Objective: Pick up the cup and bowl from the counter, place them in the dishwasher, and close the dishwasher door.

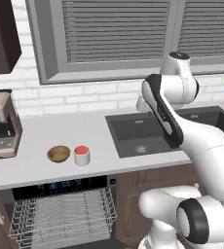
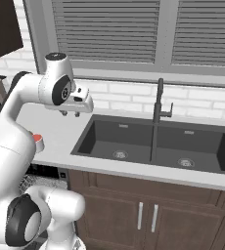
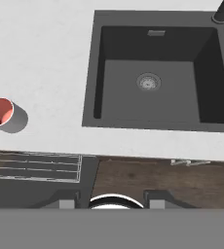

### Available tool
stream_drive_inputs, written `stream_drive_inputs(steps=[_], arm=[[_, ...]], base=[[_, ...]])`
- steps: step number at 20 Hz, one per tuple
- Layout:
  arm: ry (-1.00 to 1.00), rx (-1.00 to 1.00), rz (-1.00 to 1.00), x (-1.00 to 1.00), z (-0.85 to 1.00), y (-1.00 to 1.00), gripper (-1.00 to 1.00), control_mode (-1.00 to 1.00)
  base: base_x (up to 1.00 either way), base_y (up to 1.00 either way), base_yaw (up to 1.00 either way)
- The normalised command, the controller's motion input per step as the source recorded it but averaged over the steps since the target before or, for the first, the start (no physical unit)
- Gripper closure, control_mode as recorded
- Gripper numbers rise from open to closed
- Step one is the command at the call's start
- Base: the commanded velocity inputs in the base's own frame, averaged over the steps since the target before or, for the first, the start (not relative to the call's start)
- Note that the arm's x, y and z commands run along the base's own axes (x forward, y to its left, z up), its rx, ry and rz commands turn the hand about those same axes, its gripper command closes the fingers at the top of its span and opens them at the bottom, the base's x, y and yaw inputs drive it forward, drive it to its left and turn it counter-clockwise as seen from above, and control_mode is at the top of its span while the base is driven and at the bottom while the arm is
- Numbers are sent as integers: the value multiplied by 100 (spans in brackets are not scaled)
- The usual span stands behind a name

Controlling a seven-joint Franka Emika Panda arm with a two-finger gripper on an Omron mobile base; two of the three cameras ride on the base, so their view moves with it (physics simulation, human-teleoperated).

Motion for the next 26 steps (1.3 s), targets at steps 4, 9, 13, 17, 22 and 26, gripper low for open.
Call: stream_drive_inputs(steps=[4, 9, 13, 17, 22, 26], arm=[[5, -2, 2, -3, -7, 2, -100, -100], [0, 2, 0, -21, 0, -1, -100, -100], [0, 0, 0, -3, 0, 0, -100, -100], [3, 0, -2, -16, -9, 1, -100, -100], [-1, 0, -1, -17, -2, 2, -100, -100], [3, -5, 0, -1, -18, 61, -100, -100]], base=[[0, 0, 0], [0, 0, 0], [0, 0, 0], [0, 0, 0], [0, 0, 0], [0, 0, 0]])
